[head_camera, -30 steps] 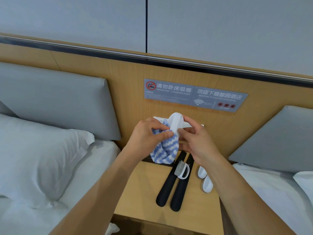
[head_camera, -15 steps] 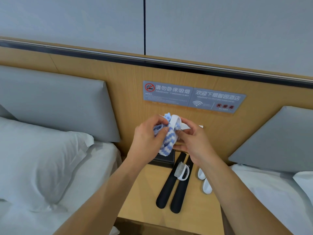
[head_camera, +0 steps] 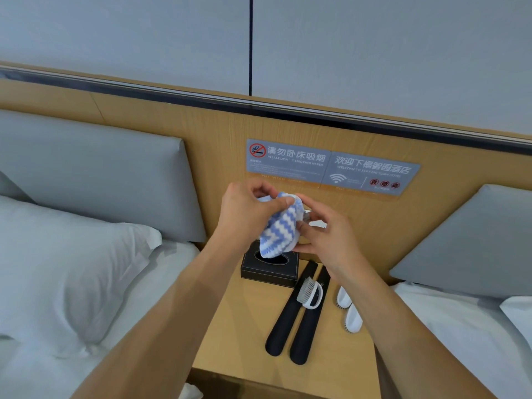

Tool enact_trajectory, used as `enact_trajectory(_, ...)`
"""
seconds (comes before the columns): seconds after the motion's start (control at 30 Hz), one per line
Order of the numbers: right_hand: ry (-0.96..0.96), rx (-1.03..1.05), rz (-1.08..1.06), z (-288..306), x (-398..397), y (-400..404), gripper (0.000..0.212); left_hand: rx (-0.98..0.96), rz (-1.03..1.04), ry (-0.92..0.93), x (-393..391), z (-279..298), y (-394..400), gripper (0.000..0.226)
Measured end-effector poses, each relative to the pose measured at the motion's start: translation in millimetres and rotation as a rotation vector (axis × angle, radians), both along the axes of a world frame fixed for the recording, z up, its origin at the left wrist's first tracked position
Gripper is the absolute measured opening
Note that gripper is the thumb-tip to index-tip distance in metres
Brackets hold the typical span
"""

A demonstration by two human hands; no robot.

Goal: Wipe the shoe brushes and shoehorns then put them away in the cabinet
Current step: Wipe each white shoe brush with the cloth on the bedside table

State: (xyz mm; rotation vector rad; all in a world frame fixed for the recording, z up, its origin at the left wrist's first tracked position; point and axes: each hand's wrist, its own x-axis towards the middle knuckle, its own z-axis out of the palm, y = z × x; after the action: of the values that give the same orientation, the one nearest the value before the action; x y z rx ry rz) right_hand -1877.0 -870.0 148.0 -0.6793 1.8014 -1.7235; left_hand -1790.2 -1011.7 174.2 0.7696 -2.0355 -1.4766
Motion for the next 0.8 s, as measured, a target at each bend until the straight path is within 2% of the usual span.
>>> enact_trajectory(0.13,0.042,0.043,0.002,-1,0,1,0.050,-0.013,0.033,-0.029,-8,5,-4,0.032)
enact_trajectory(0.27,0.017,0.053,-0.004,-6,2,5,0.049,-0.093,-0.025,-0.080,-9,0,-3,0.031)
enact_trajectory(0.43,-0.158,-0.016,-0.030,-6,-4,10,0.043,-0.195,-0.168,0.008,11,-14,12,0.025)
enact_trajectory(0.57,-0.169,-0.012,-0.026,-7,-6,15,0.043,-0.229,-0.222,0.078,27,-30,23,0.026)
enact_trajectory(0.7,-0.134,-0.033,0.022,-3,0,14,0.045,-0.088,-0.036,0.173,24,-28,26,0.018)
enact_trajectory(0.8,-0.094,-0.043,0.062,-1,7,12,0.049,-0.125,0.125,0.206,14,-16,19,0.017)
